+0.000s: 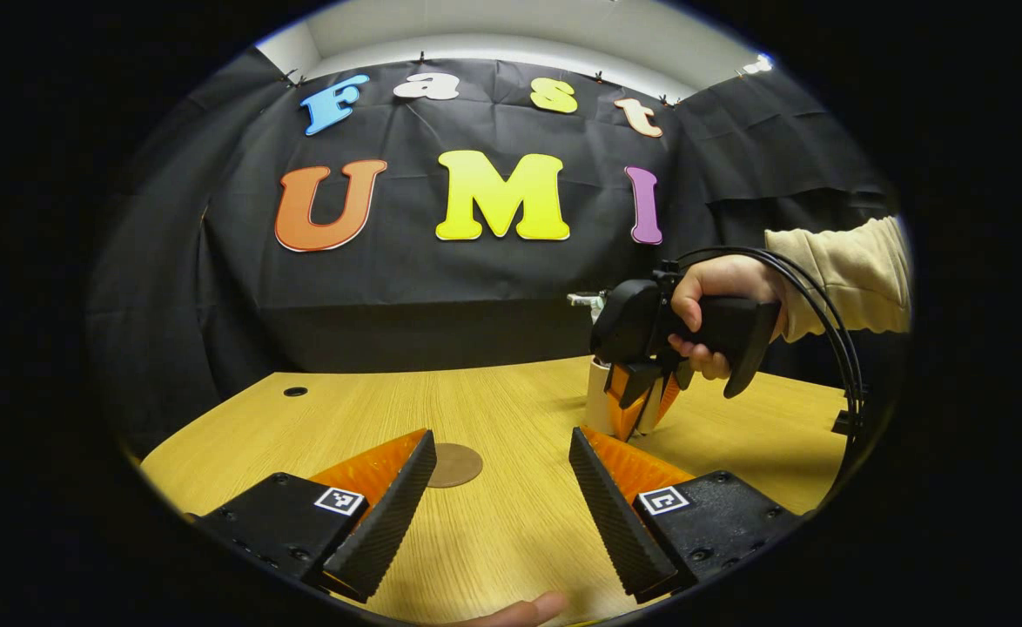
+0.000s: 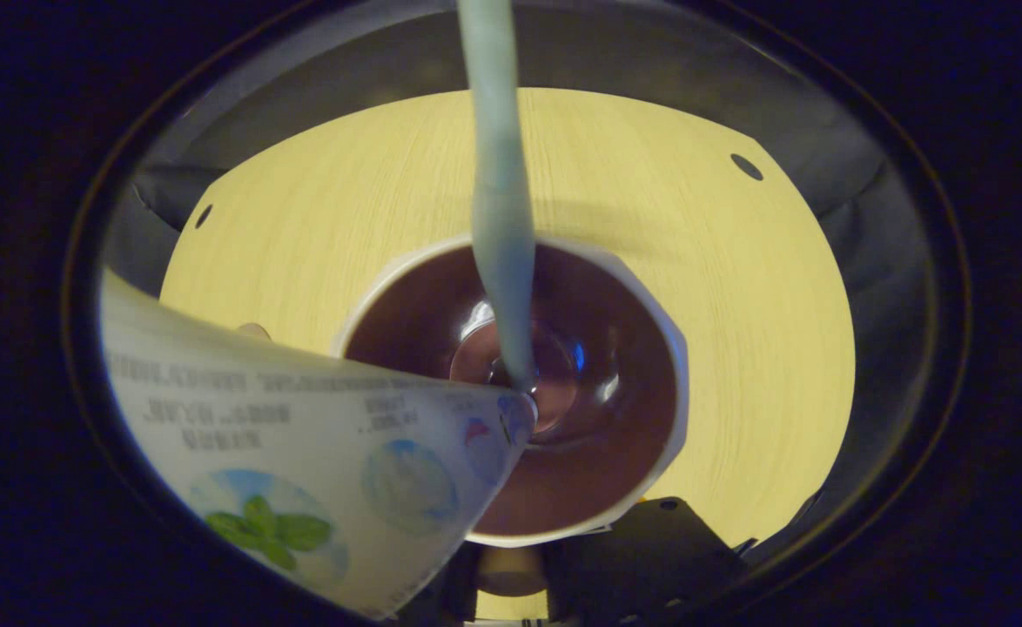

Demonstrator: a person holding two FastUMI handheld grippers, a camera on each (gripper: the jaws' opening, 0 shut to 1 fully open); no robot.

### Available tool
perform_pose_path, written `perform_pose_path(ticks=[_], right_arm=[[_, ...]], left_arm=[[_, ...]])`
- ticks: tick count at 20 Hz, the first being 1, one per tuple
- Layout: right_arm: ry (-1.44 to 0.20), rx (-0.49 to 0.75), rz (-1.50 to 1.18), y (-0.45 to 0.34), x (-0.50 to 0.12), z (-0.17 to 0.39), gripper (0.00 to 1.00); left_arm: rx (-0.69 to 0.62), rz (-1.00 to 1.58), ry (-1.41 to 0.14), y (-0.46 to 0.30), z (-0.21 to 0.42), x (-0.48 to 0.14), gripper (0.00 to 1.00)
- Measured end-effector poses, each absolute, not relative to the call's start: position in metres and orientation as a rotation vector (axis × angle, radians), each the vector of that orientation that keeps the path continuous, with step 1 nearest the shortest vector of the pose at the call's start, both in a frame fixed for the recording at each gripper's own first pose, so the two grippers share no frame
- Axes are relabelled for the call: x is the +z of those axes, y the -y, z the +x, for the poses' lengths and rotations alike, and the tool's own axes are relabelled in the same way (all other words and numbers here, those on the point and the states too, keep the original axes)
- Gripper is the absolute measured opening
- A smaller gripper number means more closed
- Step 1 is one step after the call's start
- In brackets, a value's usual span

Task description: Put the toothbrush and toothpaste on the desktop into the cup, then pick up the cup and place it on the coaster on the desktop.

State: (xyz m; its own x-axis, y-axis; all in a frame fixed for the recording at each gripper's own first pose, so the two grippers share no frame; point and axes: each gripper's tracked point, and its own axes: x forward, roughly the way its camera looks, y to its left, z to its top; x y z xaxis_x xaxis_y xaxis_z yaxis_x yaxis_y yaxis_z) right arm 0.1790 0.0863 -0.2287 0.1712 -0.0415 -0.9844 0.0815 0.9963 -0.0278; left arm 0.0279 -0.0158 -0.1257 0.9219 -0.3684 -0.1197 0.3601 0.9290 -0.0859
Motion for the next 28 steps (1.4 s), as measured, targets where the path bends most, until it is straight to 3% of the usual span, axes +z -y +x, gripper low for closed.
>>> perform_pose_path(ticks=[7, 18, 28], right_arm=[[-1.388, 0.007, -0.046, -0.136, -0.211, 0.17, 0.51], [-1.396, 0.265, -0.193, -0.275, -0.212, 0.153, 0.49], [-1.43, 0.298, -0.267, -0.306, -0.232, 0.167, 0.48]], left_arm=[[-0.37, -0.07, -0.127, 0.014, 0.017, -0.123, 0.98], [-0.345, -0.094, -0.106, -0.003, 0.004, -0.123, 0.98], [-0.301, -0.087, -0.105, -0.02, 0.002, -0.126, 0.97]])
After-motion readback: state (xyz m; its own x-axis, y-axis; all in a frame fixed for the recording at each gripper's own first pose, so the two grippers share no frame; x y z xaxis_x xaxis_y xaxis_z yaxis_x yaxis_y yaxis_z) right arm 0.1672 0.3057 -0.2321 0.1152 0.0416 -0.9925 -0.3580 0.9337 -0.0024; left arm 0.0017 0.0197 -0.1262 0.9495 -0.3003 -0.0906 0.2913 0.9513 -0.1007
